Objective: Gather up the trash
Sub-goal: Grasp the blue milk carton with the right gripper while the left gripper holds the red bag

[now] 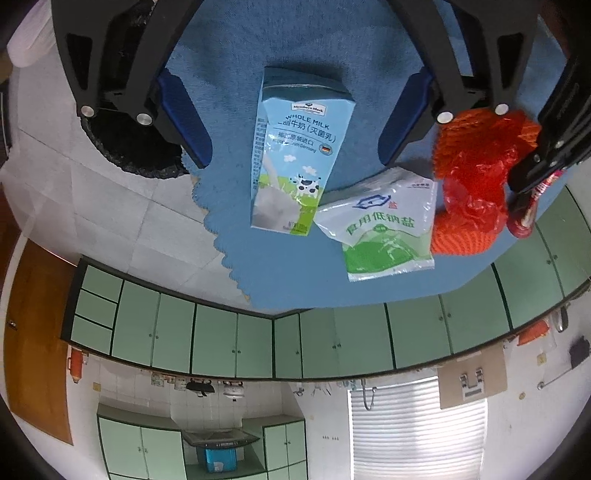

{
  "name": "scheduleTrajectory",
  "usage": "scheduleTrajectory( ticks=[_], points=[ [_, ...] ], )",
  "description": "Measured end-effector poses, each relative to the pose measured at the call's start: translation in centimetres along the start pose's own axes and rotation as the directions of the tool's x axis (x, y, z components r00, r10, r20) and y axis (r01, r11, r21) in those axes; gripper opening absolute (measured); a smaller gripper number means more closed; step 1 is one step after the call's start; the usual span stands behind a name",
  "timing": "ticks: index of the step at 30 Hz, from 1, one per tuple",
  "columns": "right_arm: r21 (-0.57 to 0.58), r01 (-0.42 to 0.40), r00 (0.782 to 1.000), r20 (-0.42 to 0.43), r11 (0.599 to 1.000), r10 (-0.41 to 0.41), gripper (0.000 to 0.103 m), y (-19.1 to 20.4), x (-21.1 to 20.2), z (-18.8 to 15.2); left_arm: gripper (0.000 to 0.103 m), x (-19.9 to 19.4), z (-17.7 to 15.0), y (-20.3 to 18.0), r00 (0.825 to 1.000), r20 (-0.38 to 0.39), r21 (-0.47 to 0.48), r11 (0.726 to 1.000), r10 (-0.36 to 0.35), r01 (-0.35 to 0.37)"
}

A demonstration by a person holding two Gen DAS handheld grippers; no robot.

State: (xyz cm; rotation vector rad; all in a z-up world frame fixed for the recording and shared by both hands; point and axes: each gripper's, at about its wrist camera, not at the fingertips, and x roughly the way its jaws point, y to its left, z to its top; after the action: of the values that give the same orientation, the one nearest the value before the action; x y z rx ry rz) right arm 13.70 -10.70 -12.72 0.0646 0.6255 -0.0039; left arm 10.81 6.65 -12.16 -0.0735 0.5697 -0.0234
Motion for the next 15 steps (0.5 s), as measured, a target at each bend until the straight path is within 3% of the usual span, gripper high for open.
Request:
scheduleTrajectory(
  ticks=[3,6,8,11,15],
  points=[
    [-0.003,0.008,1.000,-0.014,1.000,-0.008,0.085,0.2,0.5,-0.1,0.006,0.2,0.0,0.2,1.000,-0.004,-0.007,1.000,-0.001,0.001],
    [0.009,0.003,0.999,-0.051,1.000,-0.003,0.075,0.1,1.4,-0.2,0.006,0.4,-0.2,0.5,1.000,-0.006,-0.015,1.000,-0.003,0.003],
    [0.022,-0.006,0.997,-0.077,1.000,0.007,0.058,-0.1,1.9,-0.3,0.006,0.4,-0.1,0.5,1.000,-0.006,-0.016,1.000,-0.004,0.004],
    [0.034,-0.023,0.995,-0.093,0.999,0.026,0.046,-0.3,2.2,-0.6,0.005,0.3,-0.1,0.5,1.000,-0.004,-0.016,1.000,-0.007,0.007],
    [0.032,-0.034,0.995,-0.088,0.999,0.037,0.045,-0.5,1.8,-0.4,0.005,0.1,0.1,0.3,1.000,0.003,-0.013,1.000,-0.013,0.013]
  ],
)
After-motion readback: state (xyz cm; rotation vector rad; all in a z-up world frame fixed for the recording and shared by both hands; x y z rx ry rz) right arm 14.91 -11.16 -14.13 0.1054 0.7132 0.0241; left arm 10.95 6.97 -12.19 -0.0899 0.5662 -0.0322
